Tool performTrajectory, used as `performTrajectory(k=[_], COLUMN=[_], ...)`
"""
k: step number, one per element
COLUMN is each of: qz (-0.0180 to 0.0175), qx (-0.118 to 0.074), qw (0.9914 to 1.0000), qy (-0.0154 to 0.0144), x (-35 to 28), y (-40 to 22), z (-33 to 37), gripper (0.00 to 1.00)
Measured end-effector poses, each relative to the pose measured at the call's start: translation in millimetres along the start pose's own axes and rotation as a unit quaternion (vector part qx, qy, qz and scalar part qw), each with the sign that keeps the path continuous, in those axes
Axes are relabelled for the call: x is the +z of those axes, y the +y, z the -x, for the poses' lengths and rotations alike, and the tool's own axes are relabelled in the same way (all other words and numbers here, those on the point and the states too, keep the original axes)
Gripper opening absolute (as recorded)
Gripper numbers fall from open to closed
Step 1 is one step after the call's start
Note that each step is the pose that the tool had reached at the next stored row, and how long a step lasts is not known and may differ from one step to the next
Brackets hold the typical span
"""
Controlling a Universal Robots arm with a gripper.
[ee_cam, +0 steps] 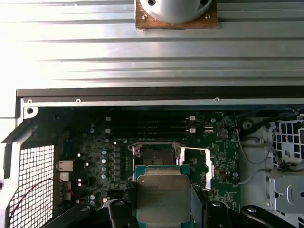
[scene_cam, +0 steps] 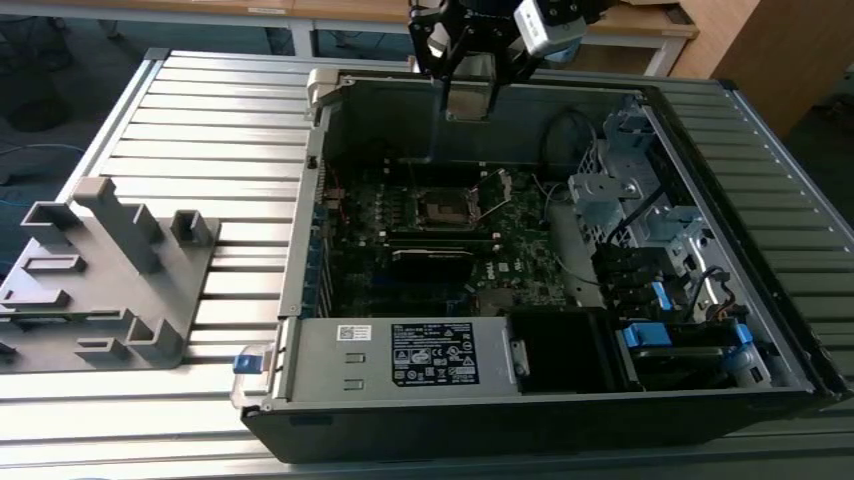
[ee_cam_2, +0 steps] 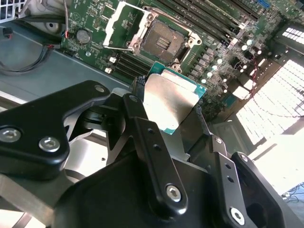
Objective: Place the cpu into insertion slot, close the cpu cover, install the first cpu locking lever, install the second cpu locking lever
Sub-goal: 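Place the cpu into insertion slot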
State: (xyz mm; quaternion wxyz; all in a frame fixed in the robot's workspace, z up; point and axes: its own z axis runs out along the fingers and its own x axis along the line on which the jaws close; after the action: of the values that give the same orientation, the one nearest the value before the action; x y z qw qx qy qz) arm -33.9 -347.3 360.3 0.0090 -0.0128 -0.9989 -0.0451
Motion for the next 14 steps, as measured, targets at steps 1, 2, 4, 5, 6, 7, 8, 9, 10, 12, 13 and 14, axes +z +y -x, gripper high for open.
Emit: performTrajectory(k=[1, 2, 4, 5, 6, 7, 8, 9, 10, 12, 13, 14], qz=[0.0000, 0.0000, 0.0000, 0.0000, 0.0000, -0.0001, 0.0001, 0.0000, 0.0000, 0.0002, 0.0002, 0.0001], qx=[0.000, 0.000, 0.000, 0.000, 0.000, 0.000, 0.000, 0.000, 0.000, 0.000, 0.000, 0.000], qw=[1.00000, 1.00000, 1.00000, 1.00000, 1.00000, 1.00000, 1.00000, 1.00000, 1.00000, 1.00000, 1.00000, 1.00000], qy=[0.0000, 0.0000, 0.0001, 0.0001, 0.0001, 0.0001, 0.0000, 0.0001, 0.0001, 0.0000, 0.0000, 0.0000], x=[0.9, 1.9, 3.4, 3.9, 4.1, 4.1, 4.9, 5.5, 5.6, 6.1, 6.4, 6.8], y=[-0.1, -0.2, -0.3, -0.3, -0.3, -0.4, -0.4, -0.5, -0.5, -0.5, -0.6, -0.6], z=[0.0, 0.0, 0.1, 0.1, 0.1, 0.1, 0.1, 0.1, 0.1, 0.1, 0.1, 0.1], gripper=[0.54, 0.54, 0.54, 0.54, 0.54, 0.54, 0.54, 0.54, 0.54, 0.54, 0.54, 0.54])
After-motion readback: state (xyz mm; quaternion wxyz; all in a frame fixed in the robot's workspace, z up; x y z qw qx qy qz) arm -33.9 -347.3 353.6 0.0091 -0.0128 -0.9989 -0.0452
